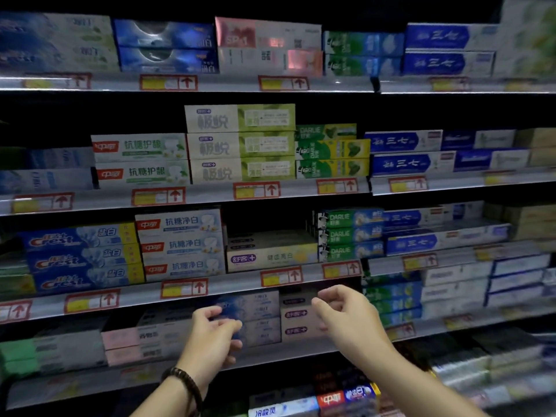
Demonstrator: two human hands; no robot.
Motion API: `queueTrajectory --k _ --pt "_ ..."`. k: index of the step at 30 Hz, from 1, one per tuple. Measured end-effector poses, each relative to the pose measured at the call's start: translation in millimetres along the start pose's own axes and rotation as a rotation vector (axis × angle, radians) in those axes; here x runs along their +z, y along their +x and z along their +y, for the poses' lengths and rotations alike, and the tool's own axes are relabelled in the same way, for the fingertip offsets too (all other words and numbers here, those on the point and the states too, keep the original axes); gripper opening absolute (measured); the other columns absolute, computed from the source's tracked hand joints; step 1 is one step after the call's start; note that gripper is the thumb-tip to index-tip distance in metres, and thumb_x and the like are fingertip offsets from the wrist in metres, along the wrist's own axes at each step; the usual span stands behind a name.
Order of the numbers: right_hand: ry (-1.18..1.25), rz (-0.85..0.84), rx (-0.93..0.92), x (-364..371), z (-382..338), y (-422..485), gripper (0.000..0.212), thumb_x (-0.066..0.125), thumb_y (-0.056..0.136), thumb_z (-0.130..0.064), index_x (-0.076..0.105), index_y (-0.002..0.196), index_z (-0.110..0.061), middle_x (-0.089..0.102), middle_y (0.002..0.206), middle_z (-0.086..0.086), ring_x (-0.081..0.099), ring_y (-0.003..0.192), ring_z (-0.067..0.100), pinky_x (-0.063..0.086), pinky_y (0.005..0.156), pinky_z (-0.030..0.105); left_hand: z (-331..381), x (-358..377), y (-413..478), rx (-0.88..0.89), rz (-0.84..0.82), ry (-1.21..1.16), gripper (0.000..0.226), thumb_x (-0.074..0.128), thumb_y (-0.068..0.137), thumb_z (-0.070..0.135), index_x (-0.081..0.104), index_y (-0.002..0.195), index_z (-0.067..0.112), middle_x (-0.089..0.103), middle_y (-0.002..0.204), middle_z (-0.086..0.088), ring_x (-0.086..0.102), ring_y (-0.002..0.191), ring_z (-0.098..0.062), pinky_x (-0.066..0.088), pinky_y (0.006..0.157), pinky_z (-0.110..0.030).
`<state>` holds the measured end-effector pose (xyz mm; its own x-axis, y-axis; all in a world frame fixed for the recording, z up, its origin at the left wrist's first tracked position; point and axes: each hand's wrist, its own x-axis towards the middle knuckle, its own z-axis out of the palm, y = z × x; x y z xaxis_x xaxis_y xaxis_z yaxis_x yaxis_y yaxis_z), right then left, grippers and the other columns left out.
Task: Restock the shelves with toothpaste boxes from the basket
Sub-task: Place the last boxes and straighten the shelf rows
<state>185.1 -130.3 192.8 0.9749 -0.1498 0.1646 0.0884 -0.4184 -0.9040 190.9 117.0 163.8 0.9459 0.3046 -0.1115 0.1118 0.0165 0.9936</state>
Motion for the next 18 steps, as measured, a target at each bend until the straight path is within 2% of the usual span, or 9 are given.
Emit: queueTrajectory --k 9,13,18 --pt "0.014 0.023 0.02 -35.2 11.9 -48.0 0.01 0.069 0.099 -0.045 0.069 0.102 -0.035 0.075 0.101 -0.01 0.074 0.094 0.012 0.06 0.091 0.039 -7.0 18.1 -56.3 0.038 -0.086 0.027 0.03 0.068 0.1 0.018 0.05 0.123 0.024 0.065 0.115 -0.006 0.072 0.082 -0.027 0.055 0.063 -0.037" --pt "0.032 0.034 0.032 -46.9 21.6 -70.0 0.01 0.069 0.098 -0.046 0.068 0.103 -0.038 0.075 0.101 -0.009 0.075 0.092 0.014 0.061 0.086 0.043 -11.3 24.8 -79.3 0.051 -0.124 0.038 0.028 0.066 0.101 0.019 0.05 0.123 0.023 0.063 0.114 -0.005 0.071 0.083 -0.027 0.056 0.068 -0.039" --pt "0.051 0.047 0.049 -56.1 36.1 -95.9 0.007 0.07 0.099 -0.041 0.069 0.103 -0.035 0.078 0.09 -0.005 0.075 0.085 0.012 0.062 0.082 0.042 -17.9 27.7 -103.4 0.07 -0.142 0.067 0.03 0.066 0.101 0.019 0.051 0.126 0.022 0.063 0.115 -0.004 0.073 0.089 -0.027 0.057 0.067 -0.037"
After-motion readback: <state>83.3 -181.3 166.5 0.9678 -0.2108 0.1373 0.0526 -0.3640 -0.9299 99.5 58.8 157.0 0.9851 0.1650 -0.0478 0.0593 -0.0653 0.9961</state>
